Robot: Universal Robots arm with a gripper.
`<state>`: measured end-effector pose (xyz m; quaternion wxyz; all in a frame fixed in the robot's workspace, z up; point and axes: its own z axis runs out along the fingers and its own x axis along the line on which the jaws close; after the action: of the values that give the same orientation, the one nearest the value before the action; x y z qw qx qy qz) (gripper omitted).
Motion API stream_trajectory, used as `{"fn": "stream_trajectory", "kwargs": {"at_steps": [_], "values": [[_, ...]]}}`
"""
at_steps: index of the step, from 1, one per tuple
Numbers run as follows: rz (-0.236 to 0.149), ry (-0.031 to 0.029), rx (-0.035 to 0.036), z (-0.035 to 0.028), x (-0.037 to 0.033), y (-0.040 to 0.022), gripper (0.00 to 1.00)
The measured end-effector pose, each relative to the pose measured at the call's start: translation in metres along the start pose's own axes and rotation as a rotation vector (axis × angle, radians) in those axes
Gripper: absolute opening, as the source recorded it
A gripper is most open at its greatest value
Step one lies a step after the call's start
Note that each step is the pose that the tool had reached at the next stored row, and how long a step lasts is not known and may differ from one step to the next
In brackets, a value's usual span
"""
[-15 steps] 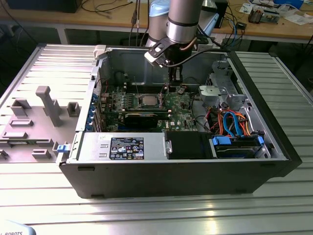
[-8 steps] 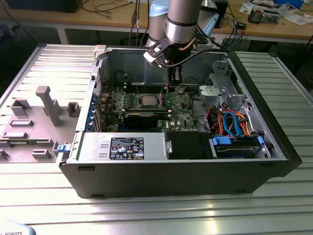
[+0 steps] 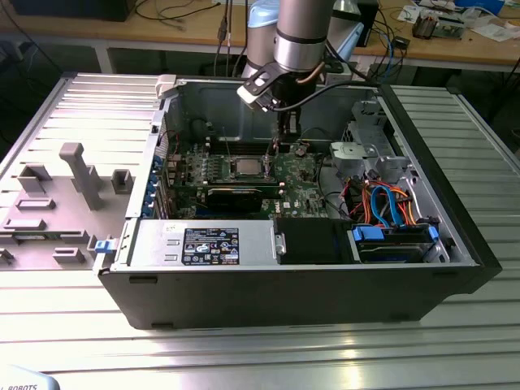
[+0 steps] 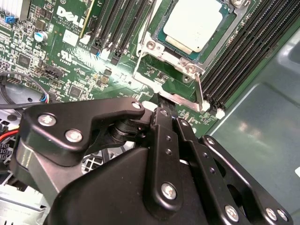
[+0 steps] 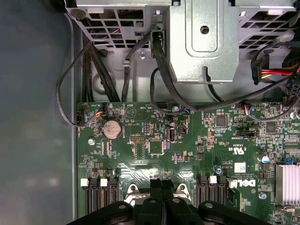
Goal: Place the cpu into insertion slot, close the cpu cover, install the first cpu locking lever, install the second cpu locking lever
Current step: 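Close the cpu cover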
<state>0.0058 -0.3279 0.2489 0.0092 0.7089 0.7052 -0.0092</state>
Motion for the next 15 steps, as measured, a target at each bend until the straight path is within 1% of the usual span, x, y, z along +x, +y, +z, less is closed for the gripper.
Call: {"fn": "stream_trajectory", "kwargs": {"at_steps": [15], "values": [[0.0, 0.0, 0.0, 0.0, 0.0, -0.0045, 0.11]]}}
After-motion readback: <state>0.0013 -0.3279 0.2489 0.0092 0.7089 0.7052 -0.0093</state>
